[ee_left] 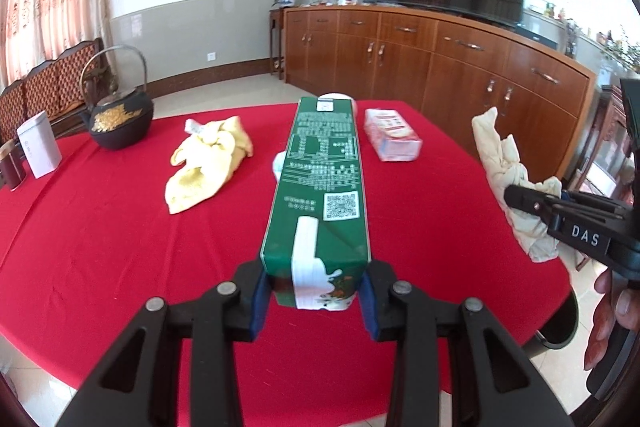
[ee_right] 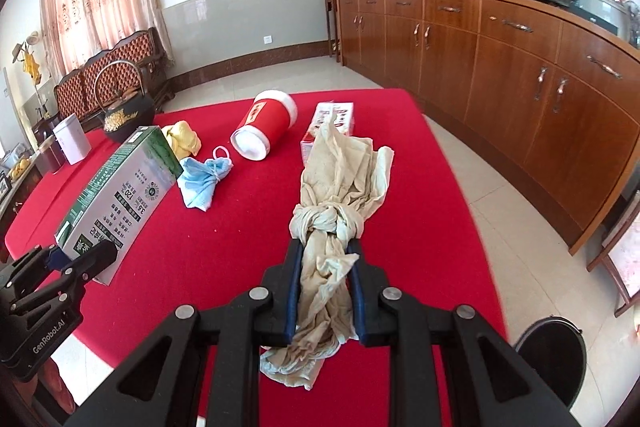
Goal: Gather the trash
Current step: 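Carry the green carton and beige cloth over the black bin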
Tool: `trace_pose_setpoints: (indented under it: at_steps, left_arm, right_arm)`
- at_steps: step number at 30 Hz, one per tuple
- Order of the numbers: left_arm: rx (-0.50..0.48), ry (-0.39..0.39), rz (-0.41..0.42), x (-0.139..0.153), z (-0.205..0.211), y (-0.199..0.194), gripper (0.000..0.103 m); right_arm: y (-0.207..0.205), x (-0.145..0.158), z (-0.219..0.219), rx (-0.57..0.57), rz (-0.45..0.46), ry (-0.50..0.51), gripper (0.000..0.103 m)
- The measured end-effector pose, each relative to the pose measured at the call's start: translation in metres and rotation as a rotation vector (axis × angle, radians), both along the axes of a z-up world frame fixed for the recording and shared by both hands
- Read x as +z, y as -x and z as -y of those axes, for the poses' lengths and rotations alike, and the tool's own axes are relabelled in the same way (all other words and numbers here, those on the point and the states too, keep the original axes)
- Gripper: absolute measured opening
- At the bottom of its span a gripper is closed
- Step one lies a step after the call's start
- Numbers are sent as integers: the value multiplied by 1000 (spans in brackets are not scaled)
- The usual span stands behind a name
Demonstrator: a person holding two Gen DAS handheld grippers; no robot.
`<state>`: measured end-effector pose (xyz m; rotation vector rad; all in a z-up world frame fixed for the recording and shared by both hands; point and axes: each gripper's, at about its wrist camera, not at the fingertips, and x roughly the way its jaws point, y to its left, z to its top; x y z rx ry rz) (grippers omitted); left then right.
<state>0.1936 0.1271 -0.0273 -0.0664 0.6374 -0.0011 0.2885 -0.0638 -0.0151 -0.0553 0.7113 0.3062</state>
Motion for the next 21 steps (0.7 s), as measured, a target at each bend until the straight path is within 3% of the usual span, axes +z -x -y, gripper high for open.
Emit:
trace_pose_setpoints:
  at_steps: [21]
  left_arm:
    - [-218, -4, 35, 19, 108, 22, 38]
  right_arm:
    - [67, 31, 123, -180, 60, -13, 23]
